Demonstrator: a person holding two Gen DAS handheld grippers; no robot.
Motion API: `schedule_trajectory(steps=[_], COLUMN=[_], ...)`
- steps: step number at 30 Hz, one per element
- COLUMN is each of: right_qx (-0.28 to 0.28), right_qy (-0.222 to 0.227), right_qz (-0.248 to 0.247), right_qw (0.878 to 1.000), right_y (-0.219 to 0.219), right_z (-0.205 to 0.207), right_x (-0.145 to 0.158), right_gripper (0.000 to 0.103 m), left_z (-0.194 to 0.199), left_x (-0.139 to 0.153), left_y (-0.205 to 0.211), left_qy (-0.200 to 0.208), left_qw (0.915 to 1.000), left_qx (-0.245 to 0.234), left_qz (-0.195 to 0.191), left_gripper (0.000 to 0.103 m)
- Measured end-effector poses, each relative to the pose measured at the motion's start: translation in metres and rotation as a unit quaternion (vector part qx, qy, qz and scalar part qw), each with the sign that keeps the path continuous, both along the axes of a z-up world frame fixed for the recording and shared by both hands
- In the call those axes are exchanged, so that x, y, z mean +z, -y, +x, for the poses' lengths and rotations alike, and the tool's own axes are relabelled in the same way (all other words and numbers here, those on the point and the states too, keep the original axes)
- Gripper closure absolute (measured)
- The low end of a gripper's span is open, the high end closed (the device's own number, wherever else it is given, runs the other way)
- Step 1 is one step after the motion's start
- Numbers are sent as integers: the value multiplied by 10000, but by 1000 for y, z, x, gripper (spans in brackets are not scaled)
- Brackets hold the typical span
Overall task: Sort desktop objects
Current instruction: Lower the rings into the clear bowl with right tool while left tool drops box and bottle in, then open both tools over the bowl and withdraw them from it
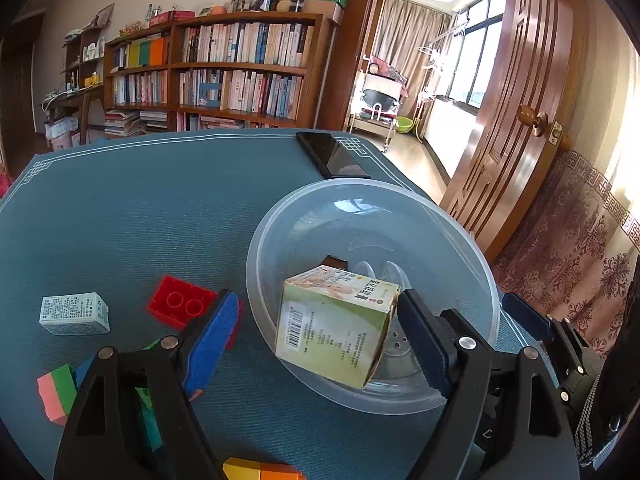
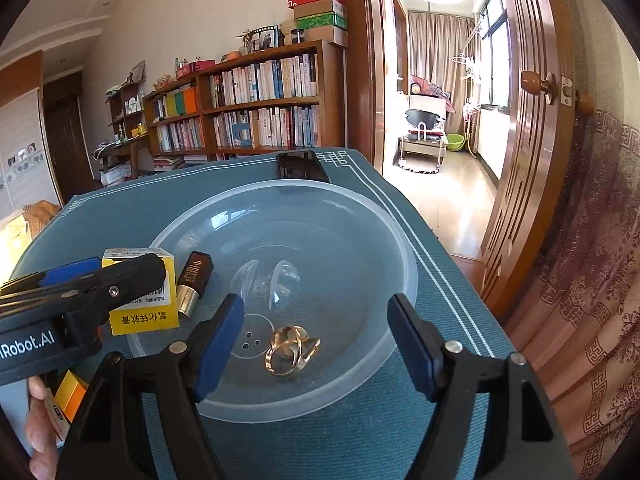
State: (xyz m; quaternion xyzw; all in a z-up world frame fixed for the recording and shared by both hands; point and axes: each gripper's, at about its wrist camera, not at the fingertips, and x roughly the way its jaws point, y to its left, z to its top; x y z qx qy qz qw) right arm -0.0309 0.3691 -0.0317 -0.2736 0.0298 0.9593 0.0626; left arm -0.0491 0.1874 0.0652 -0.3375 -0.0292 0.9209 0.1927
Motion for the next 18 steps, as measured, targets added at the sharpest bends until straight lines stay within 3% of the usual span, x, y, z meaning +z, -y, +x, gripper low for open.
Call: schedule_trajectory(steps=[3,10,18], right_qx=[-22,-302,-333], right_qy=[75,234,217], right_qz=[12,-558,-566], right_qw=[10000,9977,9976], right_y=[0,-26,-26], right_z=[-3,-6,-5], right_x=[-1,-7,-7], right_gripper=[20,20,20], left_z=[0,-2,2], left_x=[-1,-1,4], left_y=[7,20,27], left_qy=[27,103,21], left_qw=[9999,9994,9991], left_qx=[100,226,294], left_qz=[33,231,293], left_gripper=[18,18,18])
